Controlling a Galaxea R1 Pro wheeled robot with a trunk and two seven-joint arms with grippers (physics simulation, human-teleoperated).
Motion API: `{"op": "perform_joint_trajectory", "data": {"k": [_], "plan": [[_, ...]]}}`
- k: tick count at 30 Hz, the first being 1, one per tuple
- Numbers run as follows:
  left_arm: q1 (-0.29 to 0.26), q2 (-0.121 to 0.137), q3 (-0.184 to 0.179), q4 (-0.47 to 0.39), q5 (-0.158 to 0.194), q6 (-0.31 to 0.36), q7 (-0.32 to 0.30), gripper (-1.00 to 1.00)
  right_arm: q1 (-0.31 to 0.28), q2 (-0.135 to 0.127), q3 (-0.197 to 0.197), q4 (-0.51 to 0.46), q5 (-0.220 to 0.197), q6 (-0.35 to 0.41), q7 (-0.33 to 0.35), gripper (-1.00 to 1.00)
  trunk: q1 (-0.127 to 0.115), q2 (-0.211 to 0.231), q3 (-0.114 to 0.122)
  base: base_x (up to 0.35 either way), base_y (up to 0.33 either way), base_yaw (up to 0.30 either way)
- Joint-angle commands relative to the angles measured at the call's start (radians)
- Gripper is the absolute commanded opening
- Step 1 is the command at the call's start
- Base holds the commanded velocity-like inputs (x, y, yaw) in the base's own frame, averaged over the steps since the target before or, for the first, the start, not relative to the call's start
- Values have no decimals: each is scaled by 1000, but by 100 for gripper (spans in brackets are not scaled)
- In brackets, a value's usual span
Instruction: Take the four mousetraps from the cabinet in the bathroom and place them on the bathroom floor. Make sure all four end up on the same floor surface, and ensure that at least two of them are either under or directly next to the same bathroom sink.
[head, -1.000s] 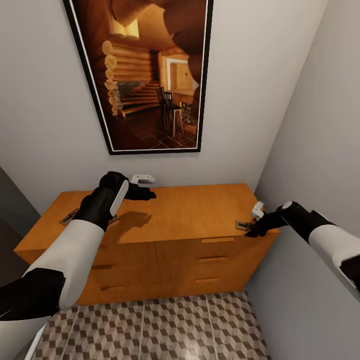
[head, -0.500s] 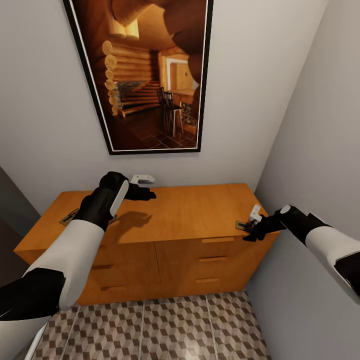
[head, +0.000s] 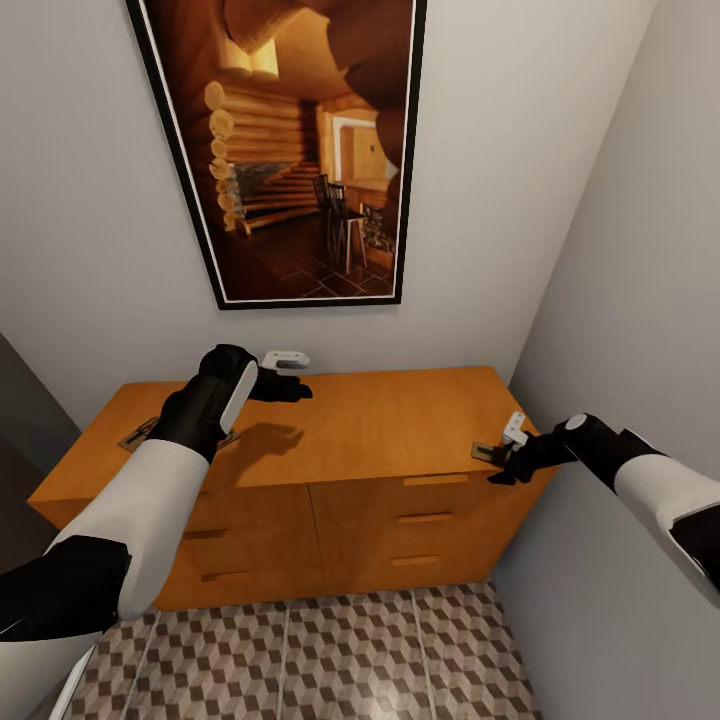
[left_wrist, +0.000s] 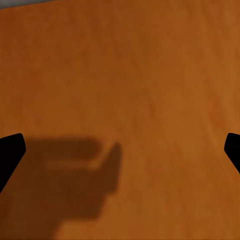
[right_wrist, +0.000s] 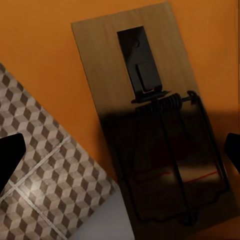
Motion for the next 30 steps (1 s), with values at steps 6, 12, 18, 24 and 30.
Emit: {"op": "perform_joint_trajectory", "data": {"k": [6, 12, 18, 24, 30], "plan": [[-1, 0, -1, 0, 11, 4, 5, 100, 0, -2, -2, 2, 13, 0, 4, 100, 0, -1, -2, 0, 0, 0], [-1, -10, -1, 0, 9, 4, 6, 100, 0, -1, -1, 2, 13, 0, 4, 100, 0, -1, -2, 0, 0, 0], [-1, -24, -1, 1, 5, 4, 6, 100, 0, -1, -1, 3, 14, 1, 4, 100, 0, -1, -2, 0, 0, 0], [-1, -27, -1, 1, 4, 4, 7, 100, 0, -2, -1, 3, 15, 1, 4, 100, 0, -1, -2, 0, 0, 0], [-1, -27, -1, 1, 4, 4, 7, 100, 0, -3, -1, 3, 16, 3, 4, -100, 0, -1, -2, 0, 0, 0]]}}
